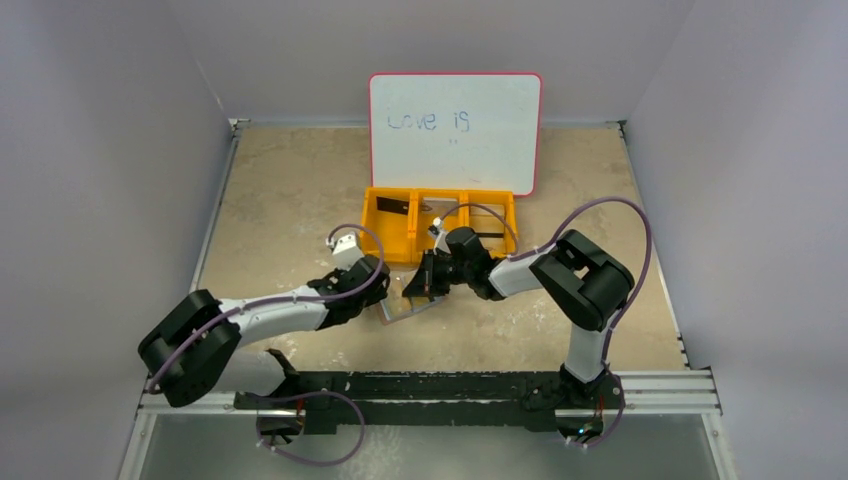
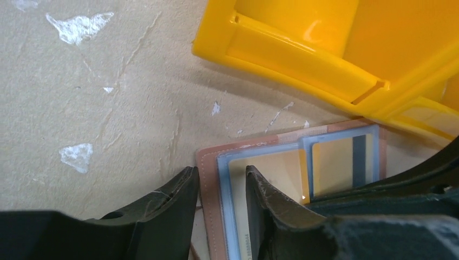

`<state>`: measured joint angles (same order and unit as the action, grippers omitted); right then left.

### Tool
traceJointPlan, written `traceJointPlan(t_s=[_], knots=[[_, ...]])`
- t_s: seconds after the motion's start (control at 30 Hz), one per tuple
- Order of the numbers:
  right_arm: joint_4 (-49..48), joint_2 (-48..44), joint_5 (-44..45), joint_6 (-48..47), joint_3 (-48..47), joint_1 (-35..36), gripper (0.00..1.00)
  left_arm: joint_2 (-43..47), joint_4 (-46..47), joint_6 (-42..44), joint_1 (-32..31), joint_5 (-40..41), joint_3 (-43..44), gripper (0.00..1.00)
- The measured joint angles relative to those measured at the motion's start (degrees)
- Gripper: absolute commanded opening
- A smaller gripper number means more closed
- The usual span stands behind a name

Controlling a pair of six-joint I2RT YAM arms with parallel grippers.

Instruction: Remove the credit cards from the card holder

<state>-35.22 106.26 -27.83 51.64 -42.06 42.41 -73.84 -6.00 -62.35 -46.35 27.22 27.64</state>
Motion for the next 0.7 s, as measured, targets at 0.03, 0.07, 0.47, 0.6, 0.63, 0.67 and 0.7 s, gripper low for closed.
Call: traceJointPlan(t_s=[0.03,0.07,0.47,0.6,0.63,0.67,0.7], knots=[[0.0,0.0,0.0,0.0,0.0,0.0,0.0,-1.0,-0.6,0.0,-0.3,0.4,0.9,0.29],[0.0,0.0,0.0,0.0,0.0,0.0,0.0,-2.0,-1.5,0.0,-0.6,1.1,1.7,0.27],[-0.5,-0.2,0.1,0.3,0.7,-0.1,0.0,-9.6,-9.0,2.1,-5.2,8.5,8.3,0.02],[-0.9,-2.1,1.4,1.0,2.7,-0.1,0.0,-10.4,-9.1,2.8,-5.8,9.9,8.5,0.0],[-1.2,-2.8,1.5,1.3,3.3,-0.2,0.0,-10.4,-9.1,2.9,-5.9,10.1,8.5,0.0],[-1.5,-3.3,1.7,1.4,3.8,-0.3,0.0,-10.4,-8.9,3.0,-5.9,10.3,8.5,0.0],[-1.7,-3.7,1.9,1.6,4.4,-0.4,0.0,-10.4,-8.7,3.0,-5.9,10.3,8.3,0.0]])
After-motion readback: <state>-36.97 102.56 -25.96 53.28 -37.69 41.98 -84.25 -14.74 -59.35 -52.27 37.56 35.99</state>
